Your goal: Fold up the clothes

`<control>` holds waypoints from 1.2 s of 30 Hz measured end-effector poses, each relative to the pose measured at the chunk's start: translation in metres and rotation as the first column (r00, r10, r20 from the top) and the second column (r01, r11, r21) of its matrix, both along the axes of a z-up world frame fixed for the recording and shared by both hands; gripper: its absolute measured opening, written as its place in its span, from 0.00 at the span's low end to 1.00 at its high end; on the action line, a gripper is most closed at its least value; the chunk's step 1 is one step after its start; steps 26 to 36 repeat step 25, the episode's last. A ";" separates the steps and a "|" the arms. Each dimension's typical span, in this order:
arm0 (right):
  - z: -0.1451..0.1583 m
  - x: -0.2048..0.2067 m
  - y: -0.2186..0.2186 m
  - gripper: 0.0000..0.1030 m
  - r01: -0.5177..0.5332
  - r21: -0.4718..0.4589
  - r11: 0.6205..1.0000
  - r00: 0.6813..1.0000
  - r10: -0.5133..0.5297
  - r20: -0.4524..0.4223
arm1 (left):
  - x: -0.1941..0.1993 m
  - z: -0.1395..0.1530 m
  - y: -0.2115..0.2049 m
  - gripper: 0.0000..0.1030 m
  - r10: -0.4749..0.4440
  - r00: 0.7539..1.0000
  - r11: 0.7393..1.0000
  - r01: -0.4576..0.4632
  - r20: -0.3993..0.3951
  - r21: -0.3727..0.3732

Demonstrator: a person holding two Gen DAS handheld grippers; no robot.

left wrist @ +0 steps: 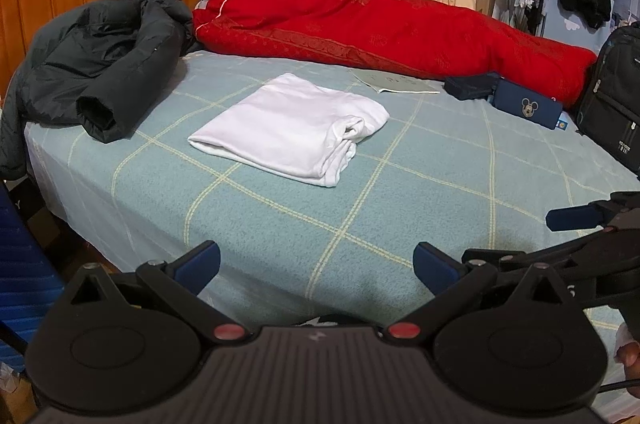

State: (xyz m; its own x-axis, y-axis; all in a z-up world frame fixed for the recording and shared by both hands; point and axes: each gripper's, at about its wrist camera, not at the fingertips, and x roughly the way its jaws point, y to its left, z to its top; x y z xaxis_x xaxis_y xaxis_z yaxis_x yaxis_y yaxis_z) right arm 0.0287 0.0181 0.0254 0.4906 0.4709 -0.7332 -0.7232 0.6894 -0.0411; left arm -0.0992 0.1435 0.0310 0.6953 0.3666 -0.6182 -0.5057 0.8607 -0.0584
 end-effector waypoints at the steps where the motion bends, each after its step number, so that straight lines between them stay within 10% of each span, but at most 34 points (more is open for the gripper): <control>1: 0.000 0.000 0.000 1.00 0.000 0.001 1.000 1.000 0.000 -0.002 | 0.000 0.000 0.000 0.99 0.000 1.000 1.000 0.000 0.000 0.001; 36: 0.001 0.000 -0.004 1.00 0.012 0.020 1.000 1.000 -0.012 -0.005 | -0.001 0.000 -0.003 0.99 -0.007 1.000 1.000 0.007 0.001 0.002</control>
